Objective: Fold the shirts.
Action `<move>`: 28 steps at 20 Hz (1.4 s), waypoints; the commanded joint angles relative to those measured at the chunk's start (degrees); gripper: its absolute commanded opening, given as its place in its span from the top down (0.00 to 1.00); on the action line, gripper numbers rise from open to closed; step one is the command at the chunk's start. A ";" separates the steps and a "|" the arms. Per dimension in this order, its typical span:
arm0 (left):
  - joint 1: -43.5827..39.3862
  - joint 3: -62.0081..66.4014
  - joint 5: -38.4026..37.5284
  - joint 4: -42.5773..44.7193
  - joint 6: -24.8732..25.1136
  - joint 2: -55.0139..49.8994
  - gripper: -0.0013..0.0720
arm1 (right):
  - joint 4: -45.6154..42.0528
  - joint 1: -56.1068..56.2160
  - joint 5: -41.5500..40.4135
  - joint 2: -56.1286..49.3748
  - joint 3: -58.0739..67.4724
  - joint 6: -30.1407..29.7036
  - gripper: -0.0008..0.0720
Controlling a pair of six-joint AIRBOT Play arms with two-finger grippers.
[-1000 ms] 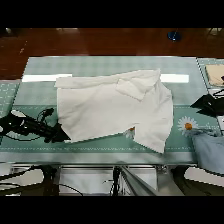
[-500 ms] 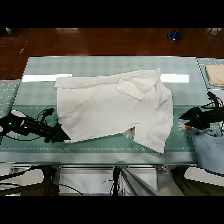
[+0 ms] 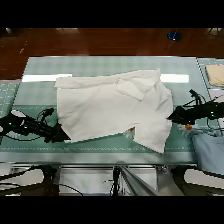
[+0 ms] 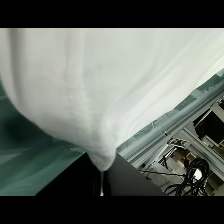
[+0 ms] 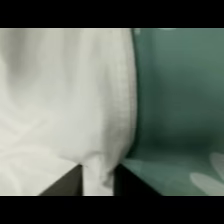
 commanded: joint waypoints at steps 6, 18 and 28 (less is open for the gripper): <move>0.04 4.35 4.59 0.02 0.66 7.34 0.95 | -2.10 7.02 -4.57 10.40 5.73 1.88 0.95; 0.02 54.49 1.42 -0.37 -11.65 49.16 0.95 | 1.01 7.08 -4.90 37.27 49.75 6.99 0.95; 0.04 88.08 -10.78 11.89 -19.78 51.84 0.95 | -13.81 7.06 13.97 38.36 83.27 19.15 0.95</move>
